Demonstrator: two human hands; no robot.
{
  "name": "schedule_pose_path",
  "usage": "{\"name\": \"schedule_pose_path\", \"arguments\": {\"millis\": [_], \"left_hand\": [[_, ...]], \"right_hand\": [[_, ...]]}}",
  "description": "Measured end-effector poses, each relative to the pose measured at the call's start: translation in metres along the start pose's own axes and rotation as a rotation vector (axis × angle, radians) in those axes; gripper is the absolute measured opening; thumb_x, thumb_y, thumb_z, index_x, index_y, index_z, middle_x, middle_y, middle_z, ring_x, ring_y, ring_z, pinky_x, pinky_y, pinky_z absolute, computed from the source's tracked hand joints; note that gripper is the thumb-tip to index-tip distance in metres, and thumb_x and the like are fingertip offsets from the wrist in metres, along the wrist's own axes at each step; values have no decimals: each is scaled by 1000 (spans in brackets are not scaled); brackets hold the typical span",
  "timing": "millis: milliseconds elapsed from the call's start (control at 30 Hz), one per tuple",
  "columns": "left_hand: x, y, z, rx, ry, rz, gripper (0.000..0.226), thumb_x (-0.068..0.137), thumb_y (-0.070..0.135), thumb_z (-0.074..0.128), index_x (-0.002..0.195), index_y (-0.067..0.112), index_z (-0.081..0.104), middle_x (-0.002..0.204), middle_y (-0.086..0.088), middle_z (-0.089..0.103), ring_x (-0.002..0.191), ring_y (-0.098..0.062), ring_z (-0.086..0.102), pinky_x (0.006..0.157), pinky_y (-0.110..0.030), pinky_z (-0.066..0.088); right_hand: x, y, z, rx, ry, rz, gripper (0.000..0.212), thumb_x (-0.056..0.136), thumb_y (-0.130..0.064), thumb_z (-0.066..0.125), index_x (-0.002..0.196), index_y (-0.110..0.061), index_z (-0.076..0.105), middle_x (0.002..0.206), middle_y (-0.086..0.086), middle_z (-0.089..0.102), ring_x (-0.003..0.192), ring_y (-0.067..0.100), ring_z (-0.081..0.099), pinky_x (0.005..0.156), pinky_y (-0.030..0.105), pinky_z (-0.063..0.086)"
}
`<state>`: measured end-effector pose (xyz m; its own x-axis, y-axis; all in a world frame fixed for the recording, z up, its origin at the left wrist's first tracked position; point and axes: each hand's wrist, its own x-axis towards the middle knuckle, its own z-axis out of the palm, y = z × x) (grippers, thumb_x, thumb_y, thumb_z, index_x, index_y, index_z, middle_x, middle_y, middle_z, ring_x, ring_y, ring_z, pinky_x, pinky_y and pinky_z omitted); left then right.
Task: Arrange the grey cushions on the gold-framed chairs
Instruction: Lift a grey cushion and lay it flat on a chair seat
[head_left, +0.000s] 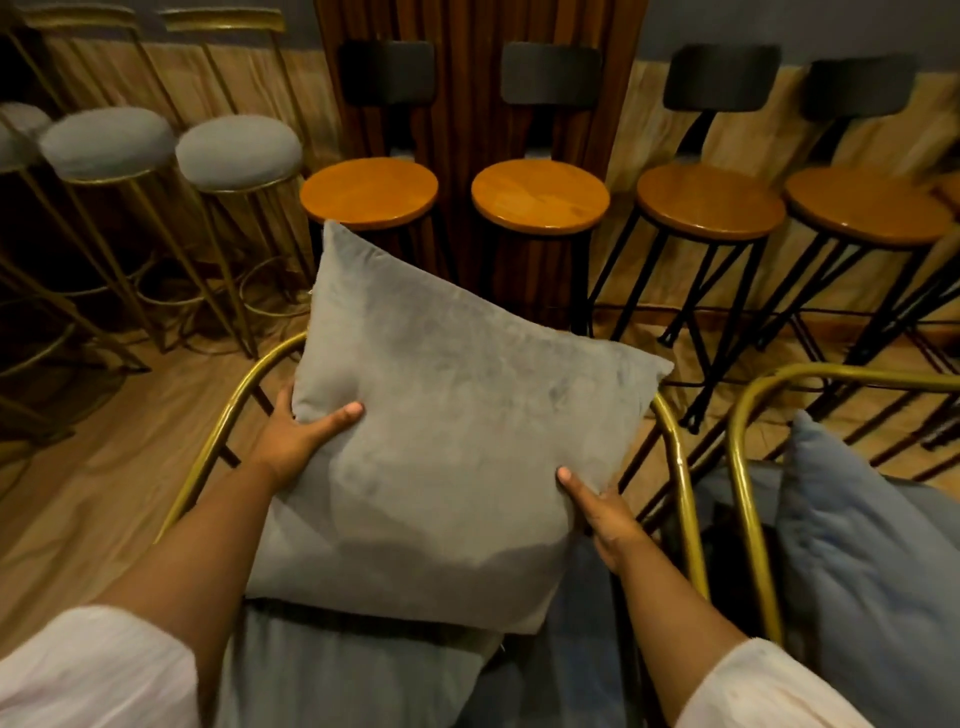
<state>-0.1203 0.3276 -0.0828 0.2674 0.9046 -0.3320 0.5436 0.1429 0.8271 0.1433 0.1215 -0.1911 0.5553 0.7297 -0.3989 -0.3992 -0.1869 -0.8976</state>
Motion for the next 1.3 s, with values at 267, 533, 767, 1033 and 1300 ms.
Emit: {"name": "schedule_pose_path", "arguments": {"millis": [267,533,767,1033,1300], "left_hand": [[-27,108,11,-144,34,187,96,68,56,71,145,17,29,146,-10,44,121,-28,51,94,-40,42],[-75,199,101,-141,-192,197,102,70,63,67,149,28,12,150,-12,35,128,-41,44,100,-54,41],[-136,238,238,-72,-445,144,105,71,62,67,151,27,9,148,-16,38,122,-43,50,87,-48,47],[-197,255,408,-46,-626,87,109,72,53,72,152,28,3,151,-10,34,129,-36,46,91,-46,44],[-219,234,526,-22,-541,33,113,66,60,73,152,29,7,153,-7,34,132,-35,44,105,-46,41]], "right_hand": [[-49,-99,-30,-118,159,-300,134,50,-49,83,151,-31,-3,146,-3,36,131,17,40,109,41,37],[-118,-159,-132,-38,379,-441,116,58,-56,80,150,-38,11,154,1,33,133,24,43,106,51,42],[-175,-160,-265,-7,652,-401,94,70,-47,76,147,-34,25,142,0,47,120,23,52,102,45,46],[-205,-176,-443,-75,695,-209,96,73,-50,72,150,-35,16,153,0,34,131,27,43,102,42,39],[-174,-169,-559,-226,590,-50,90,79,-53,64,150,-36,10,157,2,25,138,30,34,108,43,33]]}}
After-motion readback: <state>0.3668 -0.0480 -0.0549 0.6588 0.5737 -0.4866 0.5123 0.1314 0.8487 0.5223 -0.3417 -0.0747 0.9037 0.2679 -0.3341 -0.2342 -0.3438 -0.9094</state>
